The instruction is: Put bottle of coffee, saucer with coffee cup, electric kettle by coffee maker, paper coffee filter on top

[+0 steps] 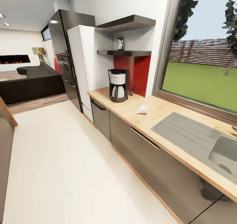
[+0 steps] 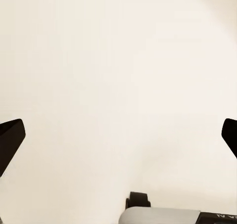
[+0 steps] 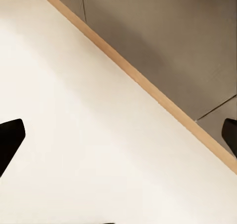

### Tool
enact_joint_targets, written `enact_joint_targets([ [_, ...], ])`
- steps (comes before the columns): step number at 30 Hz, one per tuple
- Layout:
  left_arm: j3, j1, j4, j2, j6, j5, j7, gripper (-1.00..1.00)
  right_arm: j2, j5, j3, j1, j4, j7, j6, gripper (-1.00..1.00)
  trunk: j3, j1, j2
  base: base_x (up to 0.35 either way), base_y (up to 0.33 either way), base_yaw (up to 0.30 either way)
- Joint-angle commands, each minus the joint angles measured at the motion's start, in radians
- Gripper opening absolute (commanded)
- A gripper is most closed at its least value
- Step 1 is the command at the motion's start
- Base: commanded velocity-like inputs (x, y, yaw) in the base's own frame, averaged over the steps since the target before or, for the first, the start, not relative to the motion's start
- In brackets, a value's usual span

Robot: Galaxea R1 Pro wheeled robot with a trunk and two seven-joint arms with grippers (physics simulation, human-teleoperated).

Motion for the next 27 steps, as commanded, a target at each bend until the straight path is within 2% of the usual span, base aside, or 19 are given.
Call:
enact_joint_targets([
  [1, -0.001, -0.001, 0.001, 0.0, -0.003, 0.006, 0.0, 1.0, 0.0, 0.001, -0.002, 0.0, 0.0, 0.001, -0.003, 1.0, -0.002, 0.001, -0.002, 0.333, 0.17, 0.279],
  [19, -0.001, -0.001, 0.001, 0.0, -0.003, 0.009, 0.0, 1.0, 0.002, 0.002, -0.002, 0.0, 0.0, 0.001, -0.003, 1.0, 0.001, 0.001, -0.002, 0.319, 0.188, 0.274],
  [27, -0.001, -0.001, 0.001, 0.0, -0.003, 0.007, 0.0, 1.0, 0.002, 0.002, -0.002, 0.0, -0.001, 0.002, -0.003, 1.0, 0.001, 0.001, -0.002, 0.303, 0.209, 0.061],
])
